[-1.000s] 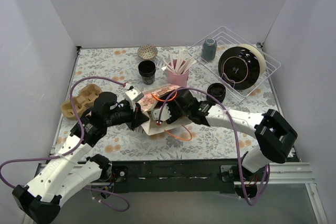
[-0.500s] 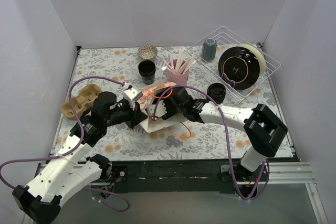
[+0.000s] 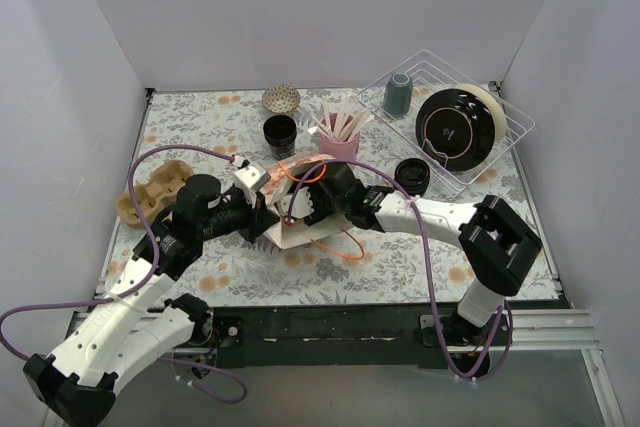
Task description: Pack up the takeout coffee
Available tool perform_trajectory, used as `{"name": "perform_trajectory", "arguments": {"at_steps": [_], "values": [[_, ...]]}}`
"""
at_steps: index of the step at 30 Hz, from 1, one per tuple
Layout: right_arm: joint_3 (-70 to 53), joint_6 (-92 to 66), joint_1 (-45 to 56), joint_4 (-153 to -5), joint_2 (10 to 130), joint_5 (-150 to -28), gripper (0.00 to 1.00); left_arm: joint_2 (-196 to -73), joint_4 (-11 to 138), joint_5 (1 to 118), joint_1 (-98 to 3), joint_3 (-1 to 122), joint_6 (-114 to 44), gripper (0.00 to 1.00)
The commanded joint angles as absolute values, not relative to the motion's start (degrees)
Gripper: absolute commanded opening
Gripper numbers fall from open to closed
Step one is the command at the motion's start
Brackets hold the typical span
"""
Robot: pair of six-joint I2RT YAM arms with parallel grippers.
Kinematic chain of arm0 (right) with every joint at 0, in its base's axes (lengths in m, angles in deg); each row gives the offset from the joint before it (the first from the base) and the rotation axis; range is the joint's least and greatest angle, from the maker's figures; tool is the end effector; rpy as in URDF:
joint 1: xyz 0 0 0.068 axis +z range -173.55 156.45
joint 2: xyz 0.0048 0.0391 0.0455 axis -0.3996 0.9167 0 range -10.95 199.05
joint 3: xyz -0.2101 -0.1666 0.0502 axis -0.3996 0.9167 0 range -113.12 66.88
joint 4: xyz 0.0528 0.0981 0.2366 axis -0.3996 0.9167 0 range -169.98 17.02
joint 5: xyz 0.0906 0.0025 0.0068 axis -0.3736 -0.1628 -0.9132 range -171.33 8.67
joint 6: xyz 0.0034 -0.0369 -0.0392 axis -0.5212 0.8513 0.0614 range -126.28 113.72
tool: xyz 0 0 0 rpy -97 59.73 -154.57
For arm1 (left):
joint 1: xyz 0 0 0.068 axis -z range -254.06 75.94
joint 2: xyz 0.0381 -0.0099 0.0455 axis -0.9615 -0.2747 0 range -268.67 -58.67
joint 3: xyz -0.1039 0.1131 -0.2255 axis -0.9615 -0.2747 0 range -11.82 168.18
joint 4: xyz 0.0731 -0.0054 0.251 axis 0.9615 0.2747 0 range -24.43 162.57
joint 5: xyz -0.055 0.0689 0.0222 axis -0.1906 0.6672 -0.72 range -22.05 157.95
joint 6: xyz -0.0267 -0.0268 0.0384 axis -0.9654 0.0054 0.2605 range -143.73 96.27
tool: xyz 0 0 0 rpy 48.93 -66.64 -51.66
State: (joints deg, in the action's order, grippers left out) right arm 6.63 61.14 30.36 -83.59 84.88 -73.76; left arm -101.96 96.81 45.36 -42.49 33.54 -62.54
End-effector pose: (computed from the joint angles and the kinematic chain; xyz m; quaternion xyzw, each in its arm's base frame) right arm 0.2239 0.2993 0.2244 -0.7450 0.4554 -0.1142 0.4738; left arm 0.1324 -0.0975 0.3113 0.0455 0.8502 -0.4241 0.3085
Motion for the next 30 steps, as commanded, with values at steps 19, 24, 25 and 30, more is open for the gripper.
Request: {"name": "perform_trajectory", "arguments": {"at_steps": [19, 24, 25, 30], "values": [[6.94, 55.67, 28.48, -73.31, 72.81, -72.79, 0.57, -106.91, 101.78, 44.04, -41.19, 40.46, -63.20, 0.00], [3.79, 57.00, 29.71, -62.50, 69.04, -75.44, 0.63, -111.92, 104.49, 44.31, -41.27, 45.56, -65.13, 0.00], [3.25, 57.35, 29.97, -60.83, 68.59, -76.32, 0.63, -112.80, 105.02, 44.22, -41.27, 47.57, -65.91, 0.00], [-2.01, 56.91, 31.55, -53.10, 67.62, -78.08, 0.65, -118.59, 108.97, 45.70, -41.27, 54.08, -69.78, 0.01]]}}
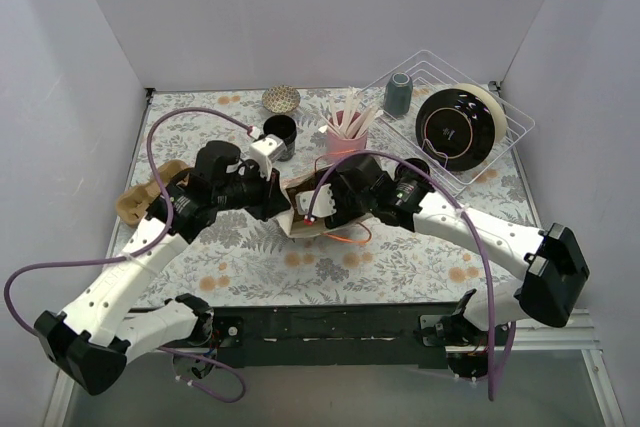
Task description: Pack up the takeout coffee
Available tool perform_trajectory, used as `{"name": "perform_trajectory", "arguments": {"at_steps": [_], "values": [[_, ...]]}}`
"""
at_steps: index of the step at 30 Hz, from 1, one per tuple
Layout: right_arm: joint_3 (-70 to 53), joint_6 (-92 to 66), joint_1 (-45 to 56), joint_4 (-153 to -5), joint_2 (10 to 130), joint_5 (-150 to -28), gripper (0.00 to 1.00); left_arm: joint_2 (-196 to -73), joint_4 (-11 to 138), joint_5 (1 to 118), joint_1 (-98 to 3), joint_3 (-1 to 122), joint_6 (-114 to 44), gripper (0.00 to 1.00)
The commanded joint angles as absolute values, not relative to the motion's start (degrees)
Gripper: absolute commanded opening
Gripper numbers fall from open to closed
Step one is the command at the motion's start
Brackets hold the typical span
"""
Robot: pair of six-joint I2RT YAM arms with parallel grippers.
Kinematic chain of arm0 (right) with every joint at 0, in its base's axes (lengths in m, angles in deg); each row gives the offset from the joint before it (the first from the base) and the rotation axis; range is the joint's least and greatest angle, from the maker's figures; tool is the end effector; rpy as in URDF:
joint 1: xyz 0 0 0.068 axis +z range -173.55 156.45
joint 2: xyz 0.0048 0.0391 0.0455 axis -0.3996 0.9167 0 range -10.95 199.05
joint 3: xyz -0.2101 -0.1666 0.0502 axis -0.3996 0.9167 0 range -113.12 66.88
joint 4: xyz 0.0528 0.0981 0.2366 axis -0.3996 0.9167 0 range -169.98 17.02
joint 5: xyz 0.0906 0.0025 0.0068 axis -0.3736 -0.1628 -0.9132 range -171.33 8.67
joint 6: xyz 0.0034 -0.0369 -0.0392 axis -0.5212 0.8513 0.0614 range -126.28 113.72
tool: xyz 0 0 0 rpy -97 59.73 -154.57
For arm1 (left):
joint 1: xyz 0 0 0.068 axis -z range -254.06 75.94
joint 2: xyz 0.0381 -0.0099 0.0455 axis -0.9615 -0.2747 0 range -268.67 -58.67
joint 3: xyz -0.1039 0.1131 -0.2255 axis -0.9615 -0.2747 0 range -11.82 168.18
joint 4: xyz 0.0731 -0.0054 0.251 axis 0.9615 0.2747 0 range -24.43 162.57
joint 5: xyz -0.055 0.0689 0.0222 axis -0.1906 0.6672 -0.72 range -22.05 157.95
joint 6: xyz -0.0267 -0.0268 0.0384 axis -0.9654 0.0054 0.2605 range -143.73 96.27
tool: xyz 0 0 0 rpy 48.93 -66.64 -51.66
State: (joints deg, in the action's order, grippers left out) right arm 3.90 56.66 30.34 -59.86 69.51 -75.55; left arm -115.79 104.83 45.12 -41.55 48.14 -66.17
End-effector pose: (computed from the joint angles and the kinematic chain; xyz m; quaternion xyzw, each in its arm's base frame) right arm 0.1883 0.2522 0.2906 -0.7517 0.4883 -0.0799 0.4360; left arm 0.1649 -0.1216 0.3439 0.0131 0.8794 -0.4090 0.2432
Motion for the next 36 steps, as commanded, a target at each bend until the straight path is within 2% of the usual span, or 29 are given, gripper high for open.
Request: {"name": "perform_trajectory", "arguments": {"at_steps": [1, 5, 14, 20, 31, 36], "values": [[-2.72, 56.74, 31.99, -52.47, 67.62, -78.00, 0.65, -119.48, 109.85, 46.06, -41.27, 55.23, -70.31, 0.02], [-6.94, 54.72, 32.61, -48.78, 67.71, -78.35, 0.66, -123.61, 114.25, 45.80, -41.27, 61.64, -71.90, 0.01], [-14.68, 50.94, 33.22, -41.75, 66.13, -80.81, 0.64, -128.18, 123.74, 44.31, -41.27, 67.36, -76.47, 0.00], [-15.91, 46.64, 33.31, -40.43, 62.27, -80.98, 0.63, -130.03, 129.45, 43.60, -41.27, 69.91, -78.40, 0.00], [-14.07, 35.12, 33.31, -43.86, 54.00, -85.29, 0.63, -130.21, 129.99, 42.63, -41.27, 69.13, -79.99, 0.01], [-13.63, 35.55, 33.31, -41.66, 52.68, -83.80, 0.58, -130.12, 130.17, 43.34, -41.27, 69.82, -77.70, 0.02]]}}
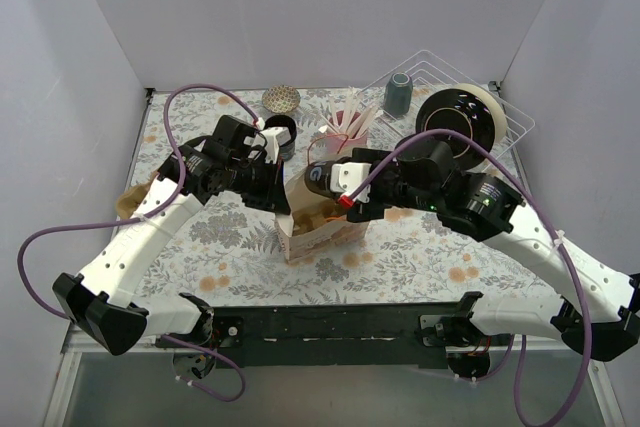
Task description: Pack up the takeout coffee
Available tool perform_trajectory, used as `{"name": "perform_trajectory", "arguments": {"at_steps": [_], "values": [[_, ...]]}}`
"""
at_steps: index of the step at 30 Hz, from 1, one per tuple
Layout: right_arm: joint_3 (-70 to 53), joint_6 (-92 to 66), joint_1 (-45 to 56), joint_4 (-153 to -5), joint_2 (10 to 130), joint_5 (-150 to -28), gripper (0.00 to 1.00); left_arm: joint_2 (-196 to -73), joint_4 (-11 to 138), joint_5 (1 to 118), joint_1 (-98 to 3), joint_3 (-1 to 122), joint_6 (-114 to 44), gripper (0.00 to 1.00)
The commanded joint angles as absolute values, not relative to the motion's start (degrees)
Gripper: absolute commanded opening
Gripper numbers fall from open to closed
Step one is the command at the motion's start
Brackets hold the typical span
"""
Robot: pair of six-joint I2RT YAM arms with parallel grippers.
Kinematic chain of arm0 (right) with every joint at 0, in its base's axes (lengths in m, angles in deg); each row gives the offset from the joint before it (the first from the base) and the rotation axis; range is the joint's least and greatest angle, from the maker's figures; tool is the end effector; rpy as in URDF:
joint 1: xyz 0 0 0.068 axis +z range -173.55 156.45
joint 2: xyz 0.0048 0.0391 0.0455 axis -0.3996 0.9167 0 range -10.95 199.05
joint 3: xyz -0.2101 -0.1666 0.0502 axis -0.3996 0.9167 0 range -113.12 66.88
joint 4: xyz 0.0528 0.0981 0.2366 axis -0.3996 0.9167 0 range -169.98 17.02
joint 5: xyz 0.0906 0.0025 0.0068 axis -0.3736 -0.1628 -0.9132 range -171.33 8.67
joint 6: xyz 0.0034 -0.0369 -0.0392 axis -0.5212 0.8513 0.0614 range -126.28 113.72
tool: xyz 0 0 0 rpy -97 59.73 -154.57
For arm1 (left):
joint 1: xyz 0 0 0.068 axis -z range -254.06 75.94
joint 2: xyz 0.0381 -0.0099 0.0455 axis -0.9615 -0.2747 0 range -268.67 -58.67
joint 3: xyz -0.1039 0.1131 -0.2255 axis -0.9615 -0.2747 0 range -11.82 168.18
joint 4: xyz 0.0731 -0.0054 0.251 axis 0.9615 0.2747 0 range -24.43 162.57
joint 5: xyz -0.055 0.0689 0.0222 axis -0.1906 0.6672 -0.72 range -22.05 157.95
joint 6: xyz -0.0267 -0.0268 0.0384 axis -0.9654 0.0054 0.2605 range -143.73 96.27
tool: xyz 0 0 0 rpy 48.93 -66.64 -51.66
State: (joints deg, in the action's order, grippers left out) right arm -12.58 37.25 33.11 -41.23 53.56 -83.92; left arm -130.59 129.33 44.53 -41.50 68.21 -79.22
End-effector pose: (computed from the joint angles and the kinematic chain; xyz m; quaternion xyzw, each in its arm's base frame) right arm 0.1239 0.1914 0.4287 -0.6504 0.5278 0.0813 0.5402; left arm 0.1882 -0.1371 0.3704 -0.1272 0.9288 -0.3404 0.0732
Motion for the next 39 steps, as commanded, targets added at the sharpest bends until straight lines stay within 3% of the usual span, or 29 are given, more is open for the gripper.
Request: {"name": "perform_trajectory", "arguments": {"at_steps": [1, 7, 18, 27, 39], "values": [[-13.71, 35.99, 33.31, -41.05, 52.94, -83.71, 0.58, -130.04, 130.08, 43.51, -41.27, 70.00, -75.78, 0.03], [-16.87, 37.23, 33.31, -35.95, 57.42, -84.15, 0.58, -127.58, 124.55, 50.01, -41.19, 70.10, -67.25, 0.03], [-22.50, 38.37, 34.54, -32.43, 64.98, -76.16, 0.58, -118.87, 107.76, 44.40, -41.19, 59.02, -64.78, 0.00], [-3.18, 39.95, 35.69, -48.68, 62.35, -69.74, 0.58, -117.29, 102.75, 40.61, -41.19, 52.61, -61.71, 0.00], [5.27, 40.21, 35.69, -52.46, 63.75, -62.89, 0.61, -115.80, 102.22, 41.76, -41.19, 48.73, -58.80, 0.00]]}}
